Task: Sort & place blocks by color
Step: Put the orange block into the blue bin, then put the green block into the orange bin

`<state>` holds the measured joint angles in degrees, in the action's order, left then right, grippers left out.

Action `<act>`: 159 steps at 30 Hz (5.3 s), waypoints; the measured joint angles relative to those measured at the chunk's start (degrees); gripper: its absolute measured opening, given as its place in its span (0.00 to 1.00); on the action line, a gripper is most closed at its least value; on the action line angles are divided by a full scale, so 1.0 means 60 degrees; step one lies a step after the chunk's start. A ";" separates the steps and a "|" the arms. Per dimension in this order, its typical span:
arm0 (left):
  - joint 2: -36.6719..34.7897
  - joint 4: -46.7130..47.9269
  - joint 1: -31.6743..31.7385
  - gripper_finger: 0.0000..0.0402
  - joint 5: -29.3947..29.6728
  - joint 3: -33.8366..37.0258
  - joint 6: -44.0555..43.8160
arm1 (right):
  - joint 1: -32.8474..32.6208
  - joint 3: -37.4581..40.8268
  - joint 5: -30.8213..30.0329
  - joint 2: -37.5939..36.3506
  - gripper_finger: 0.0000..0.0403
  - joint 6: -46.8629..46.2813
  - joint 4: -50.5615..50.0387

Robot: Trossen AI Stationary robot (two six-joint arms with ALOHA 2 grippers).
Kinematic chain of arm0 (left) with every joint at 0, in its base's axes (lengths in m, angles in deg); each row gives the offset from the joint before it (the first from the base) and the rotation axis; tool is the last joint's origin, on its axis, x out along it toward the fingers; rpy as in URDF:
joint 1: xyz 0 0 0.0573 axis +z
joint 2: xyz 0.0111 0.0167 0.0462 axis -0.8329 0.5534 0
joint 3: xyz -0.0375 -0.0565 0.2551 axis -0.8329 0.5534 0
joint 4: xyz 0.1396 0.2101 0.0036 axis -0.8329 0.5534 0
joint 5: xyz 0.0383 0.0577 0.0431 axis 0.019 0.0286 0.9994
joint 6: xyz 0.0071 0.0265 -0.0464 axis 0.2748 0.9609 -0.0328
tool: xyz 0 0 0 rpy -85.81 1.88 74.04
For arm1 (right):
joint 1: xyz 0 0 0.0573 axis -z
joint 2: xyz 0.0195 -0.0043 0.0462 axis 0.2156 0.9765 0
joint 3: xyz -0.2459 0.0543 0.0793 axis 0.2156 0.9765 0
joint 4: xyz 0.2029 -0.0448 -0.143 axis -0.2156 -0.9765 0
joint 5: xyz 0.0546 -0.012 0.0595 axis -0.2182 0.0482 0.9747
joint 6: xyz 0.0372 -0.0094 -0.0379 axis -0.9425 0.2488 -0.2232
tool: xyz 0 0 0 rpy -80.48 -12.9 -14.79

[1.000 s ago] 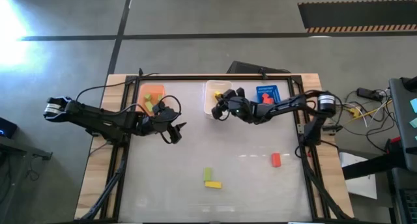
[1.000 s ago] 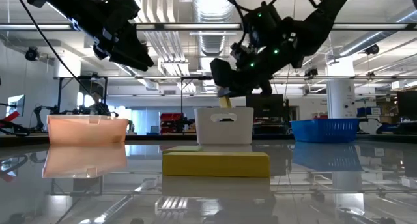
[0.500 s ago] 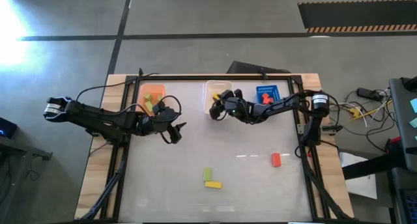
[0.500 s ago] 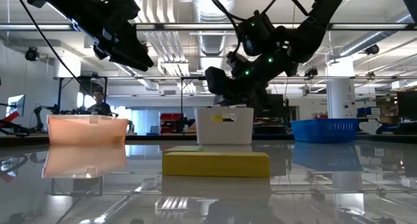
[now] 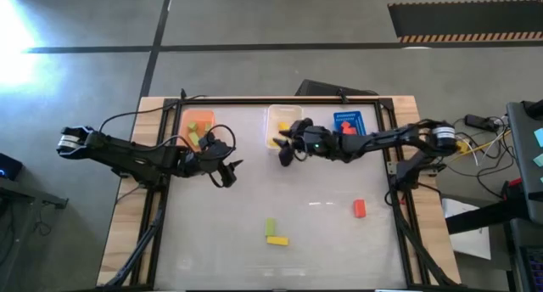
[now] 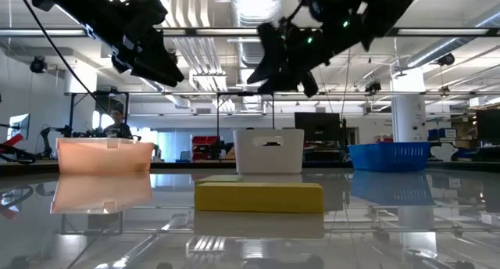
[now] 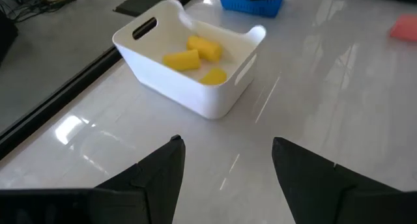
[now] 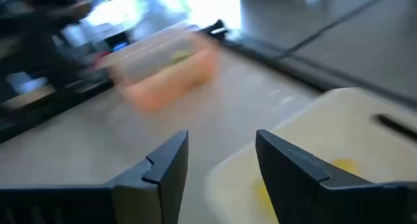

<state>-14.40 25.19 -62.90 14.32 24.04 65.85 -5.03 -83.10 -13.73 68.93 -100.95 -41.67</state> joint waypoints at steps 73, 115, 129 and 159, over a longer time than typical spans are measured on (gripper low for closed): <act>0.0005 -0.0285 -0.0004 0.53 -0.0034 0.0170 0.0081 | -0.5550 0.0142 0.2494 -0.1578 0.29 -1.2897 -1.2283; -0.0005 -0.0634 0.0000 0.53 -0.0001 0.0138 0.0561 | 0.6943 -0.3574 0.1493 -0.0045 0.29 -0.0156 -1.4957; -0.0002 -0.0629 0.0000 0.53 -0.0001 0.0164 0.0566 | 0.7268 -0.3570 0.1489 0.0898 0.29 0.0078 -1.4341; -0.0002 -0.0650 0.0000 0.53 0.0001 0.0152 0.0566 | 0.7114 -0.3570 0.1386 0.0331 0.39 -0.0497 -1.4535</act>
<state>-14.41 21.29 -62.90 14.32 24.95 69.24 37.65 -104.52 -5.41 70.92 -103.93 -128.88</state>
